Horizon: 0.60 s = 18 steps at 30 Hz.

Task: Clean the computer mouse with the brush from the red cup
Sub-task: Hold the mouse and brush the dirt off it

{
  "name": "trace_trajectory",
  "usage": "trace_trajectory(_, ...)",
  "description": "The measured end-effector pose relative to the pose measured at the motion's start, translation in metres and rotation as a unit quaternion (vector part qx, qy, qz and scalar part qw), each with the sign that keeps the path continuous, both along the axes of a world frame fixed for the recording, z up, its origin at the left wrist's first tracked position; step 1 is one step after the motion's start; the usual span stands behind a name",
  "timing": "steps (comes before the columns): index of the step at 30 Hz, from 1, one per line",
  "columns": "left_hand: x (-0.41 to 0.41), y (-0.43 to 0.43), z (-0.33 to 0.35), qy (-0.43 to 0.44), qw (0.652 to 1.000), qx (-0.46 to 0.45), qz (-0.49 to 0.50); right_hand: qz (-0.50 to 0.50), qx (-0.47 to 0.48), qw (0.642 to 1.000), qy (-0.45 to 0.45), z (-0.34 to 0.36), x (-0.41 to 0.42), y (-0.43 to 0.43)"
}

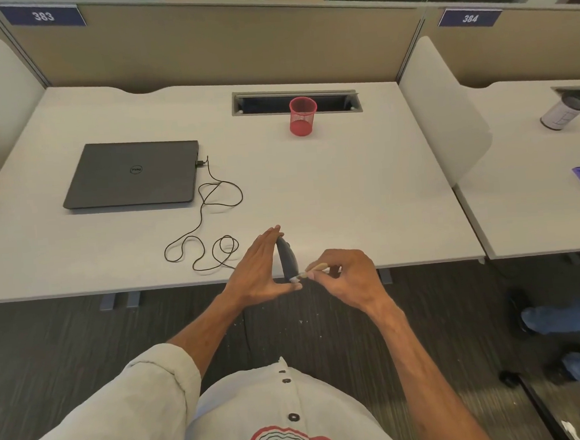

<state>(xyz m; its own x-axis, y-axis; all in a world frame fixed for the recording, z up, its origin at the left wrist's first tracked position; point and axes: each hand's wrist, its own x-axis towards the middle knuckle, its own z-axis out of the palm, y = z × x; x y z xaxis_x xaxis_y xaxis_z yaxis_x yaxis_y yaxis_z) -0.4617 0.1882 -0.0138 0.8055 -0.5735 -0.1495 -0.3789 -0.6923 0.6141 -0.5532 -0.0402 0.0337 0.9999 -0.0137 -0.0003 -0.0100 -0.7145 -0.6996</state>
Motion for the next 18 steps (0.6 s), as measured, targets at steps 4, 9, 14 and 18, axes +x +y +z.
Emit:
trace_trajectory(4, 0.001, -0.002, 0.000, 0.001, 1.000, 0.000, 0.002, -0.048, 0.060, 0.997, 0.022, -0.009, 0.004, -0.005)
trace_trajectory(9, 0.003, -0.002, 0.003, -0.001, 1.000, -0.007, 0.007, -0.147, 0.122, 0.981, 0.040, -0.022, 0.006, -0.009)
trace_trajectory(14, 0.003, -0.002, 0.002, 0.005, 1.000, -0.005, 0.007, -0.192, 0.186, 0.963, 0.001, -0.023, 0.007, -0.009)
trace_trajectory(18, 0.002, -0.004, 0.002, 0.013, 1.000, -0.008, 0.004, -0.159, 0.236, 0.958, 0.021, -0.023, 0.006, -0.005)
